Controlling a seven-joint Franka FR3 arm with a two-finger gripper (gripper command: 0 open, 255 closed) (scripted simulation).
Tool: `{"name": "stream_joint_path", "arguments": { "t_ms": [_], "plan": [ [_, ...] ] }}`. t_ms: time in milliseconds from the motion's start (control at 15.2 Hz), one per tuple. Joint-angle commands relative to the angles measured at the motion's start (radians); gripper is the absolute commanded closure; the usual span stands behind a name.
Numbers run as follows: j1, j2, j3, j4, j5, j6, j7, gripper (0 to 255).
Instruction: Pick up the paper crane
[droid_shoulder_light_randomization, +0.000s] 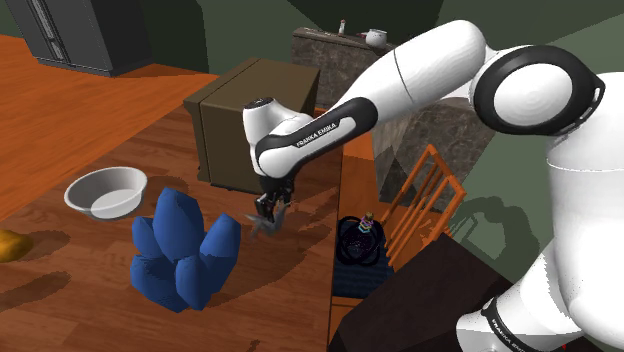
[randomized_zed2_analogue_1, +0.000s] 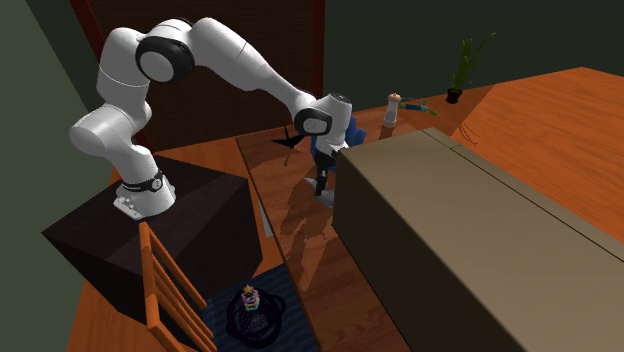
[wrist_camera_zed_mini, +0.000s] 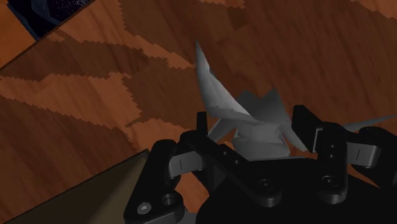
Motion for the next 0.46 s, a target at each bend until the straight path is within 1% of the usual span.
{"name": "stream_joint_path", "arguments": {
  "t_ms": [0, 264, 396],
  "plan": [
    [-0.001, -0.015, 0.003, 0.003, 0.004, -0.019, -0.003, 255],
    [-0.005, -0.049, 0.008, 0.008, 0.013, -0.056, -0.01, 255],
    [-0.005, -0.05, 0.009, 0.008, 0.014, -0.057, -0.01, 255]
  ]
}}
